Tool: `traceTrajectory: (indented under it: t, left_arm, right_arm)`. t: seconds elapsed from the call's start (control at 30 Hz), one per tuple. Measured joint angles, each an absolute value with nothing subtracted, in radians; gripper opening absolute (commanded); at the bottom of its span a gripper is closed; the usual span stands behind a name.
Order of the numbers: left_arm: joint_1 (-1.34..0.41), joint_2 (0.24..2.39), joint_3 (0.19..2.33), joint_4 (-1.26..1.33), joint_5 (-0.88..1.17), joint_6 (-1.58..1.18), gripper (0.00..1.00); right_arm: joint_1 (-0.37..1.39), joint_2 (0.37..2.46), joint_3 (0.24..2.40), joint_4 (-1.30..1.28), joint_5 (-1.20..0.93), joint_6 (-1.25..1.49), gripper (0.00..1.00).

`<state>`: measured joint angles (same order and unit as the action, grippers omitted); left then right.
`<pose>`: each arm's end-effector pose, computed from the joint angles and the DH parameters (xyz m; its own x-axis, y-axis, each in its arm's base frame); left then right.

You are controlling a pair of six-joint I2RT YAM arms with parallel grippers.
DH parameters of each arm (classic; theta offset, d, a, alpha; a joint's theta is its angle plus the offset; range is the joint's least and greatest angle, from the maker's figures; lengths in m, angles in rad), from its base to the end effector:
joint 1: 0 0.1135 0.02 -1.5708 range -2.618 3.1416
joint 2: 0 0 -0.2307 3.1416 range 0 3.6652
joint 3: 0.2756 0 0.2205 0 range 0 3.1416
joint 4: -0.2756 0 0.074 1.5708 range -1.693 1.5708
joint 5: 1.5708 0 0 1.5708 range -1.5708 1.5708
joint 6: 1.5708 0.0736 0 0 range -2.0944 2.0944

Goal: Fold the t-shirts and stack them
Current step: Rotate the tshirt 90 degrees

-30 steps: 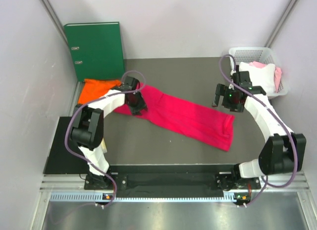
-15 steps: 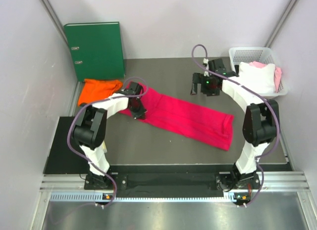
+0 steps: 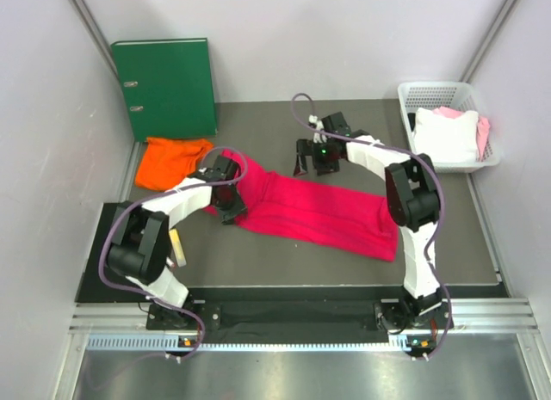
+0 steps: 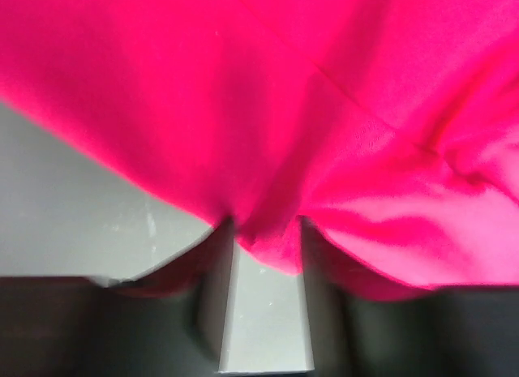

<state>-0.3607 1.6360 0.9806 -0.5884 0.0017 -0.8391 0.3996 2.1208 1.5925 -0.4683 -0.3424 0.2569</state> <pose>0.2687 -0.1015 0.1222 -0.8550 -0.4727 -0.2134 -0.4231 0.8737 -0.2401 0.3883 0.1908 0.1347 -0.8839 -0.1135 -0.4537 -0.3204 0.8536 0.4107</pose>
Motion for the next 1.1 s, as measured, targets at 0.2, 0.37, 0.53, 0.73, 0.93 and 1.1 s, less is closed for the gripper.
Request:
traceTrajectory:
  t: [0.2, 0.37, 0.53, 0.73, 0.93, 1.1]
  left_arm:
    - [-0.369, 1.482, 0.971, -0.623, -0.015, -0.828, 0.56]
    - [-0.369, 1.365, 1.0, -0.674, -0.051, -0.824, 0.56]
    - [-0.369, 1.321, 1.048, -0.722, -0.096, -0.823, 0.57]
    - [-0.369, 1.298, 1.055, -0.751, -0.129, -0.824, 0.57]
    - [-0.369, 1.291, 1.055, -0.775, -0.139, -0.825, 0.57]
    - [-0.368, 1.285, 1.055, -0.788, -0.148, -0.825, 0.58]
  right_arm:
    - [0.473, 2.212, 1.752, -0.389, -0.436, 0.311, 1.0]
    - [0.509, 2.27, 1.843, -0.335, -0.495, 0.377, 0.98]
    - [0.54, 2.371, 1.95, -0.327, -0.525, 0.405, 0.96]
    - [0.585, 2.408, 1.952, -0.321, -0.552, 0.425, 0.94]
    - [0.611, 2.416, 1.955, -0.307, -0.559, 0.447, 0.73]
    - [0.625, 2.444, 1.967, -0.299, -0.562, 0.463, 0.02]
